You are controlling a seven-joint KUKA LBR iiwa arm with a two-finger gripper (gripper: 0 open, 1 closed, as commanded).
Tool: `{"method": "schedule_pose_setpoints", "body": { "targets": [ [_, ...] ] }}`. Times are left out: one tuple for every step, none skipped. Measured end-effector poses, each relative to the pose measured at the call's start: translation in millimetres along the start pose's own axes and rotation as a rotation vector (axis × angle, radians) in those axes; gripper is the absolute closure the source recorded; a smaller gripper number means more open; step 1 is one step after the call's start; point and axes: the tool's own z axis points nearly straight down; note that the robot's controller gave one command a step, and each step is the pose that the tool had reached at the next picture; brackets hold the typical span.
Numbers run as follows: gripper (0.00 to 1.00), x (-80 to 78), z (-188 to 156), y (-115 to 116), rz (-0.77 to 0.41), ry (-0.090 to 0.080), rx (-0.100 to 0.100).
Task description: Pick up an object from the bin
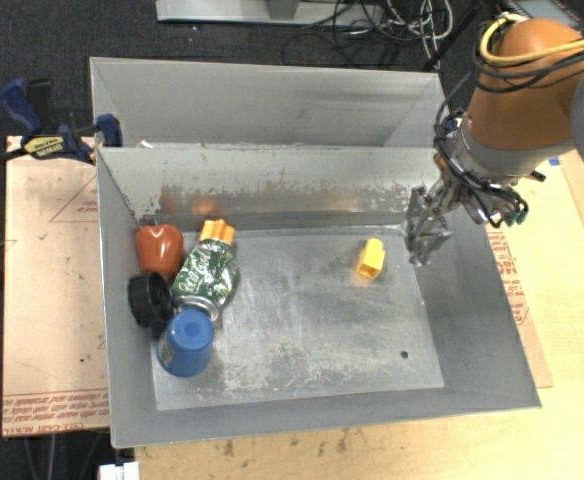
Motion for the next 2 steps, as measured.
{"method": "schedule_pose_setpoints", "body": {
  "targets": [
    [0.0,37.1,44.8,80.4,0.15,0.002,-0.002],
    [0.0,36.5,43.0,77.6,0.151,-0.002,0.002]
  ]
}}
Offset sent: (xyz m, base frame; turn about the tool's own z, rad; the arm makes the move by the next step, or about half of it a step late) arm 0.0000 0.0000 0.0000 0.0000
